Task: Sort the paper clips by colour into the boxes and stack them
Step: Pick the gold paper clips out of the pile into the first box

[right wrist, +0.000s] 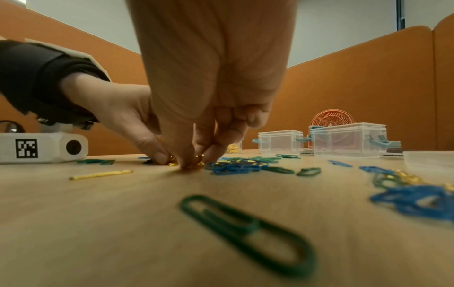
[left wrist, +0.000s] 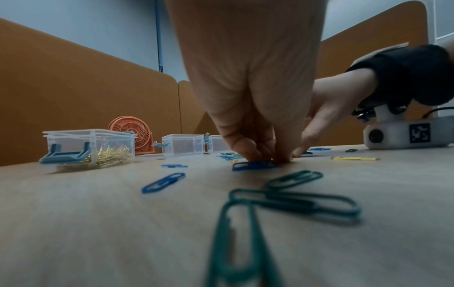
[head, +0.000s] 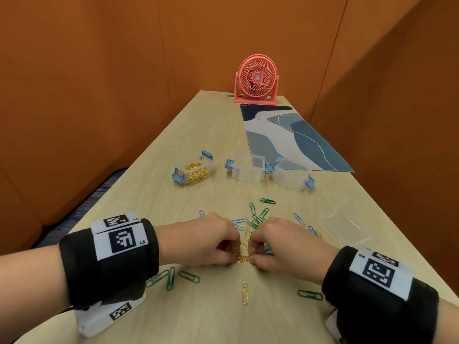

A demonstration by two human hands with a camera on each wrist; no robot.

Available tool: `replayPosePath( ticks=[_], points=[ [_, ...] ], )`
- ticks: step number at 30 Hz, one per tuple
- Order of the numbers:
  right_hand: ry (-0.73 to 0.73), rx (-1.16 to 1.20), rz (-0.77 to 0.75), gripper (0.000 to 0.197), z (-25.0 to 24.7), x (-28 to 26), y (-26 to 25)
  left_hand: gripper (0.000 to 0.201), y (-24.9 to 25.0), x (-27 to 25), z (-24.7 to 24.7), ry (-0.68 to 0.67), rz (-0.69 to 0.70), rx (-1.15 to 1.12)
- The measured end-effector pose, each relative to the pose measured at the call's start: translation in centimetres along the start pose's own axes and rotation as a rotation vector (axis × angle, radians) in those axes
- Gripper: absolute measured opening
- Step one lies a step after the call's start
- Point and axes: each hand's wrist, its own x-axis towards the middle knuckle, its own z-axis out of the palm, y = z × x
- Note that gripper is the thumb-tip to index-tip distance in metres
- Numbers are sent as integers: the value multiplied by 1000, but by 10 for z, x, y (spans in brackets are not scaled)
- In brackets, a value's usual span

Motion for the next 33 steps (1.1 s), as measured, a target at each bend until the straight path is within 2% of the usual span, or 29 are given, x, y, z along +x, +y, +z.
replayPosePath(
  ticks=[4,7,9,11,13,16,19,21,23,26,28,30,33],
  points=[
    [37,-152,-38,20,0,-1,-2,13,4,0,1,-28,-4,87],
    [58,-164,-33,20,-1,-1,-1,6,3,-3,-4,-40,-68,-22],
    [108,-122,-16,18,-2,-1,0,4,-2,-5,-11,-11,-131,-160],
    [207,-53,-18,17,-5,-1,2,11,-8,-5,-19,43,-214,-337],
    [323,27,-45,16,-6,-1,5,19,-9,-4,-25,25,-313,-621],
    [450,136,-181,19,-5,2,4,23,-1,2,-28,-20,-457,-1106],
    [496,175,-296,24,-3,4,3,22,10,10,-27,-38,-564,-1390],
    [500,196,-326,26,-4,5,3,25,15,15,-23,-82,-560,-1494],
    [489,201,-320,30,-5,5,2,29,20,18,-20,-126,-554,-1506],
    [539,150,-206,29,-3,5,7,34,11,21,-31,-139,-586,-1443],
    [512,90,-94,23,-3,3,14,35,-6,27,-49,-7,-647,-1362],
    [382,40,-2,22,-4,-2,24,34,-24,37,-71,230,-683,-1226],
    [248,18,29,26,-4,-7,33,32,-46,54,-97,607,-690,-1126]
  ],
)
